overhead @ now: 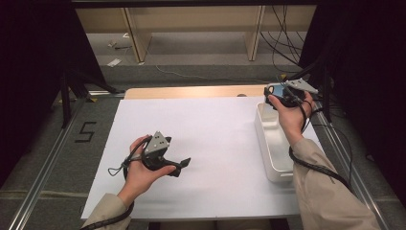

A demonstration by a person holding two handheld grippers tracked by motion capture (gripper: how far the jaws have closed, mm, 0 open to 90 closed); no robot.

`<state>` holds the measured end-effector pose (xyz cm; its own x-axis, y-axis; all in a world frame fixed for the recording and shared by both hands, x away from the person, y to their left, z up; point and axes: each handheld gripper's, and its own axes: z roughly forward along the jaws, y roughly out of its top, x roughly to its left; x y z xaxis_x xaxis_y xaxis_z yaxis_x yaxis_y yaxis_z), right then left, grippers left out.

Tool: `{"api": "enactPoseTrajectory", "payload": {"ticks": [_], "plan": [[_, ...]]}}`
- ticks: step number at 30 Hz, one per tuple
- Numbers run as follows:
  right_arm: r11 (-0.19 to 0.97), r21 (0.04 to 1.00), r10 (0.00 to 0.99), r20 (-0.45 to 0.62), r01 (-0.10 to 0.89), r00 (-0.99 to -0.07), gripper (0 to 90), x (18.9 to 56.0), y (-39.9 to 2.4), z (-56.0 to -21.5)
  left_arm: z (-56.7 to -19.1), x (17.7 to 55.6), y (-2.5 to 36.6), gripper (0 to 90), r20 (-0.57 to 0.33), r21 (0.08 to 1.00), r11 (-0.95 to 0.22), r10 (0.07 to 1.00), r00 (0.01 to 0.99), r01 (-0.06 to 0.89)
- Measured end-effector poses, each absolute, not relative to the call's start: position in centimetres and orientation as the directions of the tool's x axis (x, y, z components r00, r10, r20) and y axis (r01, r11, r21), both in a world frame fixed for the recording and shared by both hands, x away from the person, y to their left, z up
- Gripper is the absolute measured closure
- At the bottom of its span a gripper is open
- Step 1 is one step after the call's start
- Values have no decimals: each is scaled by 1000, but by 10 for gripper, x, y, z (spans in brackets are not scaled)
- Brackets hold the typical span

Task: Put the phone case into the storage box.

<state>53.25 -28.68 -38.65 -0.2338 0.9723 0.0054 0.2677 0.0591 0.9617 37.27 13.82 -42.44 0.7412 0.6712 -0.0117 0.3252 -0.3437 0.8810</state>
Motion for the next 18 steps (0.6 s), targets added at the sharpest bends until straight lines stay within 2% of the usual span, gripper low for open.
{"api": "enactPoseTrajectory", "payload": {"ticks": [18], "plan": [[75,955,972,-5,286,-236,182,535,-285,-391,-425,373,138,0,-12,881,-345,669,743,325]]}}
